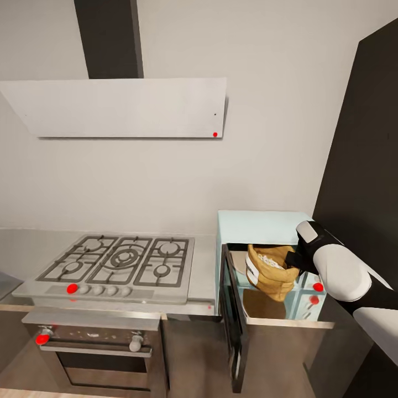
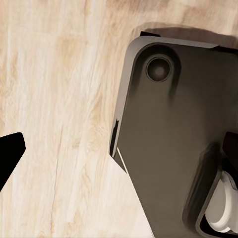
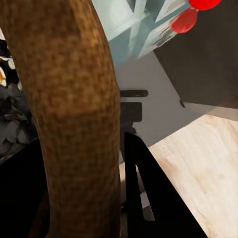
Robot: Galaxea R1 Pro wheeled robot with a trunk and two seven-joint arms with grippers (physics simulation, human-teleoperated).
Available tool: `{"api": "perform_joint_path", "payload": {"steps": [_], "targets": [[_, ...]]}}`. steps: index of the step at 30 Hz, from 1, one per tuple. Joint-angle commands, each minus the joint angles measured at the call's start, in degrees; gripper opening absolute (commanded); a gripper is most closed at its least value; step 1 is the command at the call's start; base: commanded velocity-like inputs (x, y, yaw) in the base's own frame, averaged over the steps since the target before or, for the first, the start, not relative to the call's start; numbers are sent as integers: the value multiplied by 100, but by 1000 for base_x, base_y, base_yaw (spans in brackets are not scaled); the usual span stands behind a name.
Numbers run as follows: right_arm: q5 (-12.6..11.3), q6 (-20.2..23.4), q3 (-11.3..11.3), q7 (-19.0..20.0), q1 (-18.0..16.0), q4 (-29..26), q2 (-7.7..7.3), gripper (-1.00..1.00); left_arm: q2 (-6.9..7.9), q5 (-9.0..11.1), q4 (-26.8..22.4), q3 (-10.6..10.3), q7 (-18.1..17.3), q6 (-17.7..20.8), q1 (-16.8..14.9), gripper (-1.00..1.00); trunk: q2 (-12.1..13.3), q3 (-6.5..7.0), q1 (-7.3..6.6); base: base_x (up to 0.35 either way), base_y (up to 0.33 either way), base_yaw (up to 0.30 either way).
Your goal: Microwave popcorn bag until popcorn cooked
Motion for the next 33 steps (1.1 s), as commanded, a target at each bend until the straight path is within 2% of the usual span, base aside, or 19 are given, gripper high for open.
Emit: {"api": "perform_joint_path", "payload": {"steps": [1,18,31,32,33], "targets": [[-7,14,-27,-27,-2,-4,2,-100,0,1,-10,19,2,6,5,100,-3,-1,2,54,0,0],[-7,14,-27,-27,-2,-4,2,-100,1,1,-10,19,2,3,5,100,-3,-1,2,78,0,0],[-7,22,-27,-27,-2,-4,2,-100,-2,1,-10,19,2,2,5,100,-3,-1,2,5,0,0],[-7,22,-27,-27,-2,-4,2,100,-2,1,-10,19,2,2,5,100,-3,-1,2,0,0,0],[-7,18,-27,-27,-2,-4,2,100,1,1,-10,19,2,2,5,100,-3,-1,2,0,0,0]]}}
